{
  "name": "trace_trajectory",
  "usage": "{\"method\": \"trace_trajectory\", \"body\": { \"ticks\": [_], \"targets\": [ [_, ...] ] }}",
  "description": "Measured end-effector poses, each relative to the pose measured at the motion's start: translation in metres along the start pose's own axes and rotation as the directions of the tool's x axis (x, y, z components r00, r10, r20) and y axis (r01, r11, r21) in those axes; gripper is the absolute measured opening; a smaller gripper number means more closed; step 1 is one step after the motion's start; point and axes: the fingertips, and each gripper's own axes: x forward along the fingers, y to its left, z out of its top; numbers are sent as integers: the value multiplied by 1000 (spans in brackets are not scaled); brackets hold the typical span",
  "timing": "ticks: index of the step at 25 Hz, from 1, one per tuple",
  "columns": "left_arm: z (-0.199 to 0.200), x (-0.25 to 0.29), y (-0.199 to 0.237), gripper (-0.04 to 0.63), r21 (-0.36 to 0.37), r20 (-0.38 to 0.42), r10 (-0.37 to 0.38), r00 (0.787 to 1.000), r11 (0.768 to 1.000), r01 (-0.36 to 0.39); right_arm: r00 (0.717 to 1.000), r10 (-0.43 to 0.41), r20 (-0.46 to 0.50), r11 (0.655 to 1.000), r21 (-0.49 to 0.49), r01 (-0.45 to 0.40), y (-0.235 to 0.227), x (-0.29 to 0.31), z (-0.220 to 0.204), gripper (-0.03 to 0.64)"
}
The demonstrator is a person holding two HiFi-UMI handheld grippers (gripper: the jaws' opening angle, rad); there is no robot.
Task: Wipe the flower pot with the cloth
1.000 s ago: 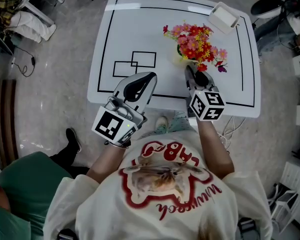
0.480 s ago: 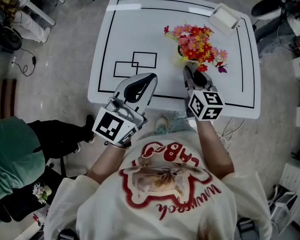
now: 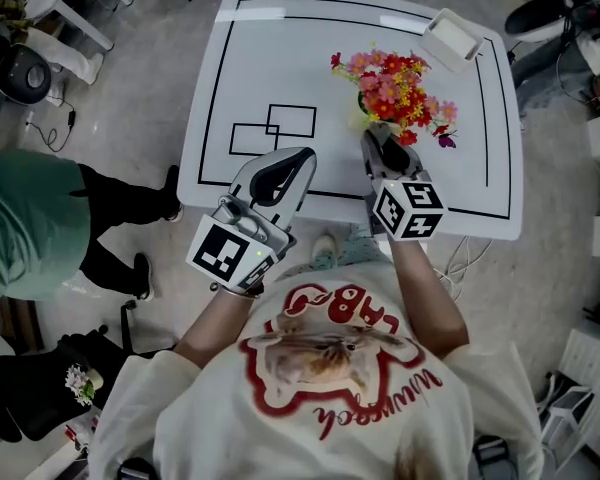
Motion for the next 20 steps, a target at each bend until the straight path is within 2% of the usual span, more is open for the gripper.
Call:
{"method": "trace_trajectory", "body": {
  "ticks": [10,20],
  "targets": [
    [1,-3,6,3,-8,3,6,1000,1000,-6,999,35,7,998,-43,-35,18,4,7,67],
    [7,1,8,4,-20,21,3,1000,1000,-3,990,130,51,986,-115,-123,55,-18,31,67]
  ]
}}
